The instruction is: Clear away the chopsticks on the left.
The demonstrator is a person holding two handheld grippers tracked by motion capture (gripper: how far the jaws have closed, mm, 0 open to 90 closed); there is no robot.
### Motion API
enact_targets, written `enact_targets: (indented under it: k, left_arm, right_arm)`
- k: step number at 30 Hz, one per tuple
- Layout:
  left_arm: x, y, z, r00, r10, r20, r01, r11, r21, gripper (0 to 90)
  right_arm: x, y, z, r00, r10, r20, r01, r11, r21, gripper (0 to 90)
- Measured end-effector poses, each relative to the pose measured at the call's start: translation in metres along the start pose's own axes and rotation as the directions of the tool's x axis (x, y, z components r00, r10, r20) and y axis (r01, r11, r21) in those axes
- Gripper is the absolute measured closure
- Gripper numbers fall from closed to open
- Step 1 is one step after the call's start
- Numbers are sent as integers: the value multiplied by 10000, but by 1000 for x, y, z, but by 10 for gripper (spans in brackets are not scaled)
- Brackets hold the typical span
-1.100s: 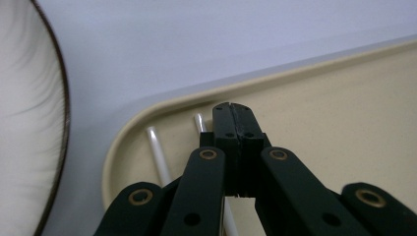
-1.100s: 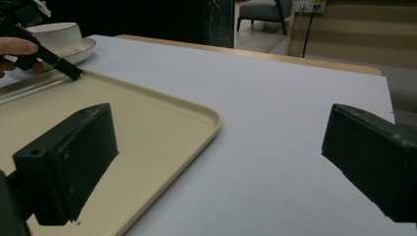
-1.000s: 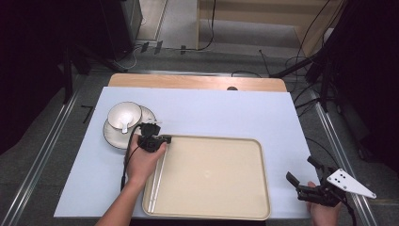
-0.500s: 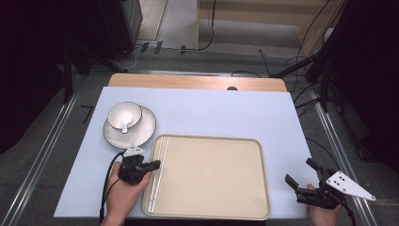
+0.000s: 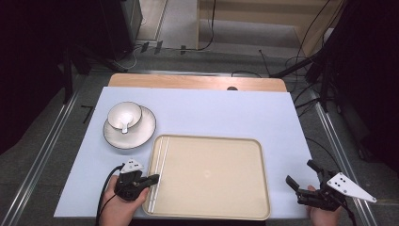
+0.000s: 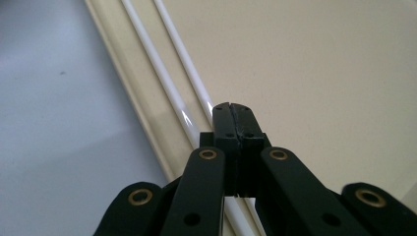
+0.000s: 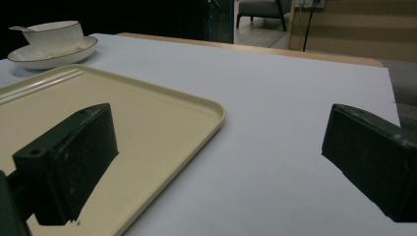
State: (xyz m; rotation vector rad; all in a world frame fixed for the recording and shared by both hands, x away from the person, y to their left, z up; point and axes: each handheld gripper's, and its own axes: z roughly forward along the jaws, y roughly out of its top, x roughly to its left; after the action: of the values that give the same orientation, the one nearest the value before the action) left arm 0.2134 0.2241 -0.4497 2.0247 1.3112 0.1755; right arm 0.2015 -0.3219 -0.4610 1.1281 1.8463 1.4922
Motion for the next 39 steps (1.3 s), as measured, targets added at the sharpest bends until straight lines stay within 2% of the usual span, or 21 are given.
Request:
enact_targets:
  k: [2, 8, 17, 22, 25, 32, 35, 39]
  left_arm:
    - [0, -3, 1, 10000, 47, -10, -47, 9999, 131, 900]
    - [0, -7, -1, 10000, 10, 8, -11, 9999, 104, 900]
    - [-8, -10, 5, 9999, 11, 150, -15, 9996, 292, 900]
    - [-6, -10, 5, 9999, -30, 141, 27, 9998, 221, 900]
    - [-3, -9, 2, 9995, -118, 285, 115, 9999, 102, 900]
    - [2, -7, -1, 9994, -238, 238, 239, 9997, -56, 900]
    - [1, -5, -3, 9997, -168, 182, 172, 9997, -173, 900]
    - [2, -1, -5, 9995, -4, 304, 14, 9994, -333, 789]
  right_arm:
    - [0, 0, 0, 10000, -16, 29, 16, 10000, 20, 2]
    - [0, 0, 0, 10000, 9, 42, -9, 10000, 18, 2]
    - [-1, -1, 0, 10000, 46, 24, -46, 10000, 10, 2]
    - [-3, -1, -1, 10000, 86, 28, -86, 10000, -2, 2]
    - [-3, -1, 0, 9999, 101, 43, -101, 9999, 5, 2]
    - [-2, -1, 1, 10000, 72, 20, -72, 10000, 12, 2]
    - [-2, -1, 0, 10000, 48, 33, -48, 10000, -2, 2]
    - [-3, -1, -1, 9999, 24, 104, -25, 10000, 64, 2]
